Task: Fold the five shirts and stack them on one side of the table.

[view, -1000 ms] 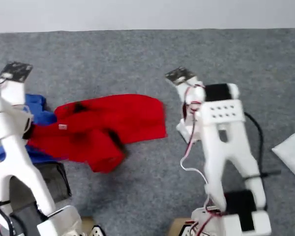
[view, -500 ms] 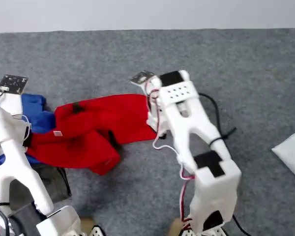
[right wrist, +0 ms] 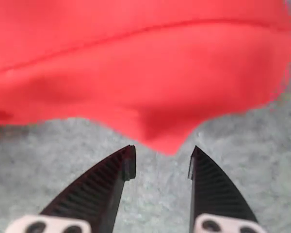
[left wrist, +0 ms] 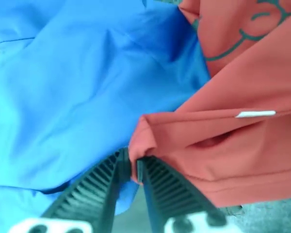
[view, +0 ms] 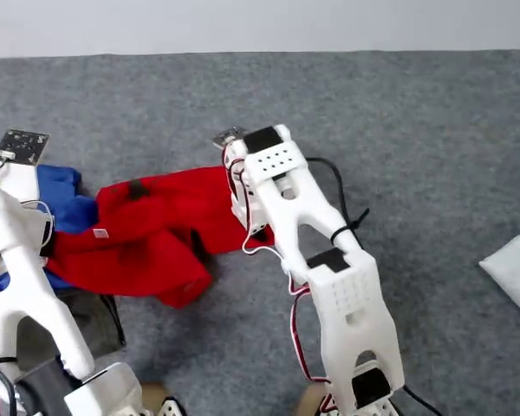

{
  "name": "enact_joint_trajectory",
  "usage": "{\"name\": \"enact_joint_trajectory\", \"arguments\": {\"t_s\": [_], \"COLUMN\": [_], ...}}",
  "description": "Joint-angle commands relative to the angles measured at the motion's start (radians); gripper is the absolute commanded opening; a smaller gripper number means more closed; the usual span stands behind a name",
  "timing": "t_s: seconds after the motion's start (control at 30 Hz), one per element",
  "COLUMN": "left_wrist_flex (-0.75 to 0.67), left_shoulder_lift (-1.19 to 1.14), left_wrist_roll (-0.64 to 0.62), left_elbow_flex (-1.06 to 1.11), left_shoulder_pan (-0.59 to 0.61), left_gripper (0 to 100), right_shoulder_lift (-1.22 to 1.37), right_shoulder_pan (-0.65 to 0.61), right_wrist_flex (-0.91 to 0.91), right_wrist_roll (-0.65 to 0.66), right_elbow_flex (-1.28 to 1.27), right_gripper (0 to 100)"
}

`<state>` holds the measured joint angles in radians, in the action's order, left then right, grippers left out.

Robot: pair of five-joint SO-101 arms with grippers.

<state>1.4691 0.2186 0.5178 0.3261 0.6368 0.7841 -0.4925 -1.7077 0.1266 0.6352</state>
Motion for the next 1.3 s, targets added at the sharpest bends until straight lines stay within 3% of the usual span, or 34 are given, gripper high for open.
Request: {"name": "enact_joint_trajectory", "arguments": {"t_s": [0.0, 0.23, 0.37, 0.77, 0.97, 1.17, 1.27], "left_wrist_flex": [-0.015, -0.015, -0.015, 0.002, 0.114, 0.192, 0.187], "left_shoulder_lift": [0.035, 0.035, 0.035, 0.044, 0.044, 0.044, 0.04], "left_wrist_roll": [0.012, 0.012, 0.012, 0.012, 0.006, -0.002, -0.08], "left_elbow_flex": [-0.002, -0.001, -0.001, -0.038, -0.277, -0.65, -0.829], "left_shoulder_pan": [0.002, 0.0, 0.0, -0.002, -0.051, -0.21, -0.293], "left_gripper": [1, 1, 1, 1, 1, 1, 1], "right_shoulder_lift": [0.041, 0.183, 0.209, 0.022, -0.205, -0.435, -0.527], "right_shoulder_pan": [-0.013, -0.048, -0.047, 0.048, 0.16, 0.277, 0.326], "right_wrist_flex": [-0.007, -0.018, -0.044, -0.087, -0.085, -0.036, -0.012], "right_wrist_roll": [-0.014, -0.012, 0.048, 0.201, 0.235, 0.239, 0.281], "right_elbow_flex": [0.092, 0.212, 0.288, 0.373, 0.374, 0.396, 0.433], "right_gripper": [19.1, 16.6, 0.6, 1.0, 1.0, 1.0, 1.0]}}
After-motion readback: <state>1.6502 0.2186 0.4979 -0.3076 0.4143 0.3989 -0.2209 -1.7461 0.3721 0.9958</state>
